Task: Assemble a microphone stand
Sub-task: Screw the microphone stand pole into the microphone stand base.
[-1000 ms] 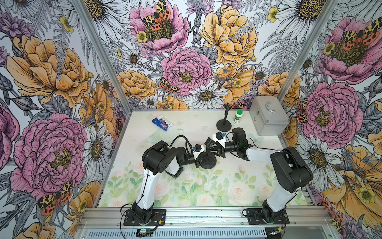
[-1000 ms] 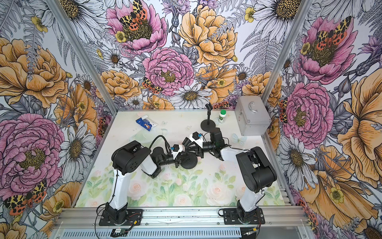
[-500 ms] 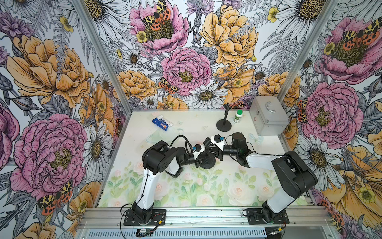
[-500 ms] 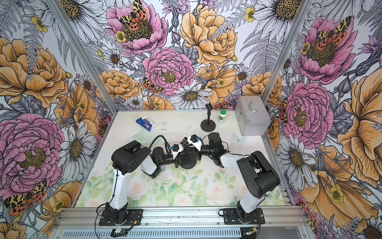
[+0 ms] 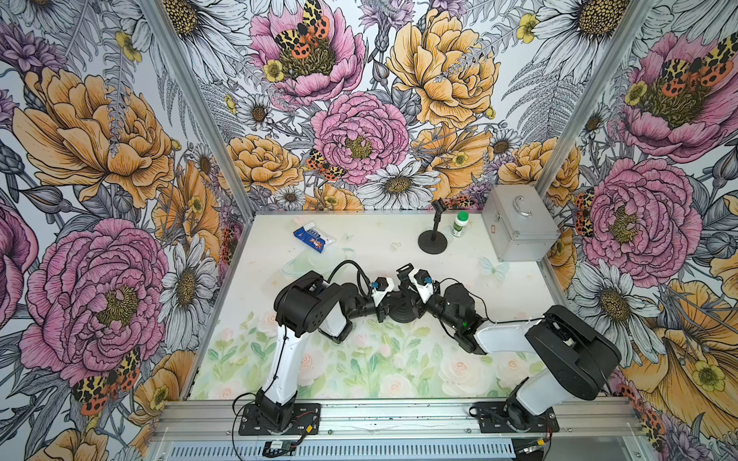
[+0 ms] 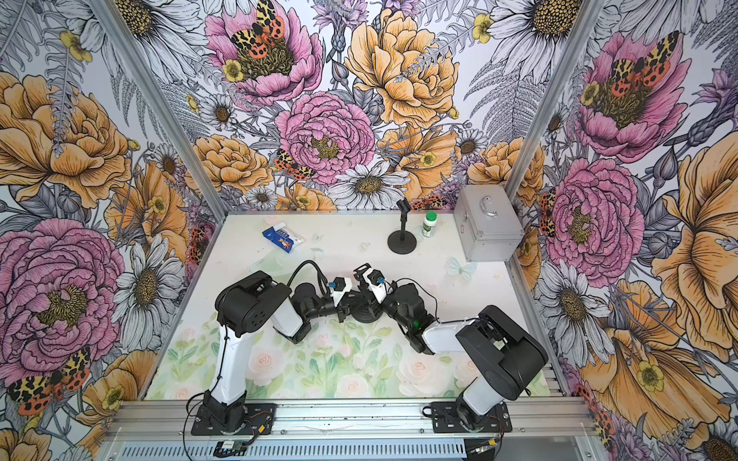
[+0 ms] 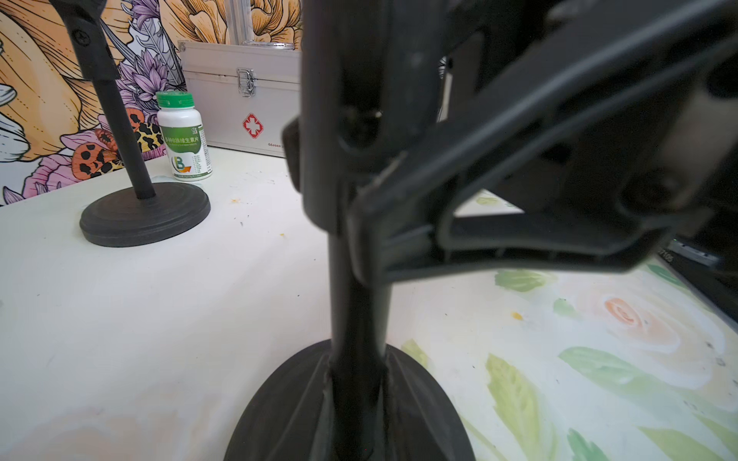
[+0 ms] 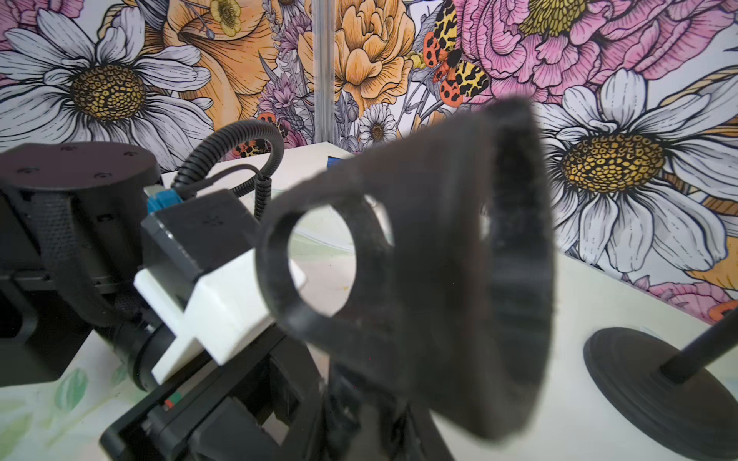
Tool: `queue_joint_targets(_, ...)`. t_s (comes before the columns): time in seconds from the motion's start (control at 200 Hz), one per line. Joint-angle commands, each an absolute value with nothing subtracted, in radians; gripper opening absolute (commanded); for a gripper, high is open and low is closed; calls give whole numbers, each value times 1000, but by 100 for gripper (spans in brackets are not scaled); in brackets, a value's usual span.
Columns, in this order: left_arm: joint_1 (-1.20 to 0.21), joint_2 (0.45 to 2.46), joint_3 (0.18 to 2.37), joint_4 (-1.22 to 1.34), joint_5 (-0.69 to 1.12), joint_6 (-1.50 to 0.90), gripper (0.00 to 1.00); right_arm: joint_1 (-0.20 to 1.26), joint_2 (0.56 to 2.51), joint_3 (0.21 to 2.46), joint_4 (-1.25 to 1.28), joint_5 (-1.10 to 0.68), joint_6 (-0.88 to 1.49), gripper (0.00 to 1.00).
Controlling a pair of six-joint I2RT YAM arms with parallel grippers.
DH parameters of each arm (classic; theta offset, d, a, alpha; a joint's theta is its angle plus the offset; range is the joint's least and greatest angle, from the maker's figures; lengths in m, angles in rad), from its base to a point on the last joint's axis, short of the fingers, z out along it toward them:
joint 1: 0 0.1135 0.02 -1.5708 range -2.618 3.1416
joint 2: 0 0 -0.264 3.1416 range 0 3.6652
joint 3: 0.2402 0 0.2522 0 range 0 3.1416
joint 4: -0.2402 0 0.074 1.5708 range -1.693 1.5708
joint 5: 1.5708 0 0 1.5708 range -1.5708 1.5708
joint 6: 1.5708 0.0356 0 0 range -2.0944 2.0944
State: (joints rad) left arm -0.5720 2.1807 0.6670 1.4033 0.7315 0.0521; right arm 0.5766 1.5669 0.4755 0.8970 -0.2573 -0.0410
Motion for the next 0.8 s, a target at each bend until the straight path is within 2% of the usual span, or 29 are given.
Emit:
queue_joint_targets(0.0, -576, 2193, 660, 1412, 773, 64, 20, 449, 1588, 548, 793, -644, -94, 39)
queue_joint_targets(0.06, -577, 2193, 660, 1412, 774, 62, 20, 428, 1595, 602, 678, -792, -152, 40)
queue_joint_targets(0.135, -577, 2192, 660, 1413, 774, 64, 19, 412, 1611, 679, 530, -892, -218, 41)
queue_joint_targets(0.38, -574, 2194, 657, 1412, 774, 66, 19, 369, 1657, 795, 395, -972, -284, 41)
queue_joint_targets(0.51, -575, 2195, 657, 1412, 772, 65, 20, 364, 1660, 800, 377, -974, -295, 28)
queue_joint_targets(0.595, -575, 2195, 659, 1412, 770, 64, 24, 372, 1649, 782, 380, -917, -295, 13)
queue_joint_targets(0.66, -575, 2193, 659, 1412, 770, 60, 27, 395, 1635, 748, 412, -808, -284, 0)
queue_joint_targets(0.796, -575, 2195, 660, 1413, 764, 57, 33, 480, 1611, 617, 668, -424, -150, 0)
